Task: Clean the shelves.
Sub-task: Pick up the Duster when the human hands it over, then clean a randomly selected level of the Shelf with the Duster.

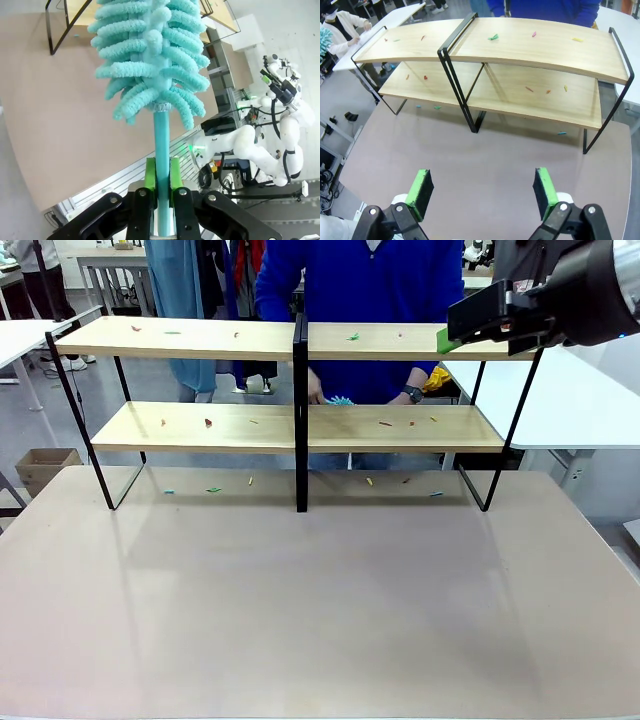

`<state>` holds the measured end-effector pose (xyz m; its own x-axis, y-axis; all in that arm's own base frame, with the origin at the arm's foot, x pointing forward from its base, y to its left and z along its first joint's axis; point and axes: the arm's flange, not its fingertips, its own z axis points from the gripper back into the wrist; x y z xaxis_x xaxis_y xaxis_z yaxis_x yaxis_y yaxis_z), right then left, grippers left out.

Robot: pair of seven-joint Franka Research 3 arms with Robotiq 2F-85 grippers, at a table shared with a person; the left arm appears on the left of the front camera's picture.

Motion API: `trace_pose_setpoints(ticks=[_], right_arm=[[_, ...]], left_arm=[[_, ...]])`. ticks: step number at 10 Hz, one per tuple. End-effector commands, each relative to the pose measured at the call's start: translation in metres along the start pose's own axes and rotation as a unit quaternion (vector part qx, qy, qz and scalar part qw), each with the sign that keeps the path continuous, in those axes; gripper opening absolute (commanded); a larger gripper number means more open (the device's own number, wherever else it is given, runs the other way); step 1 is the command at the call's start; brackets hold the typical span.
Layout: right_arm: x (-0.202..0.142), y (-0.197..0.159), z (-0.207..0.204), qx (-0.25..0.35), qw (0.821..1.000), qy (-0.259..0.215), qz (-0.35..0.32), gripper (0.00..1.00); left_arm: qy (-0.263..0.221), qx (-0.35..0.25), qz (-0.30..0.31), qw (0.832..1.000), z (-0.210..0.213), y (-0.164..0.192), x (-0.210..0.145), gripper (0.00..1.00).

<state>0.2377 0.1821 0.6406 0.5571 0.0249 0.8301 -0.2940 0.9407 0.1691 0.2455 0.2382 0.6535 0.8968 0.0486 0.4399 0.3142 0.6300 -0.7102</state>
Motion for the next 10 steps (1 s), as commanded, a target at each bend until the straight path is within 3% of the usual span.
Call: trace_pose_setpoints(ticks=[1, 10], right_arm=[[0.0003, 0.0002, -0.0004, -0.001, 1.000, -0.001, -0.001, 1.00], [0.0003, 0.0002, -0.0004, -0.001, 1.000, -0.001, -0.001, 1.00]], left_arm=[[0.004, 0.003, 0.002, 1.000, 0.0034, -0.0027, -0.0007, 0.01], [0.004, 0.003, 0.002, 1.000, 0.0034, -0.0027, -0.0007, 0.01]])
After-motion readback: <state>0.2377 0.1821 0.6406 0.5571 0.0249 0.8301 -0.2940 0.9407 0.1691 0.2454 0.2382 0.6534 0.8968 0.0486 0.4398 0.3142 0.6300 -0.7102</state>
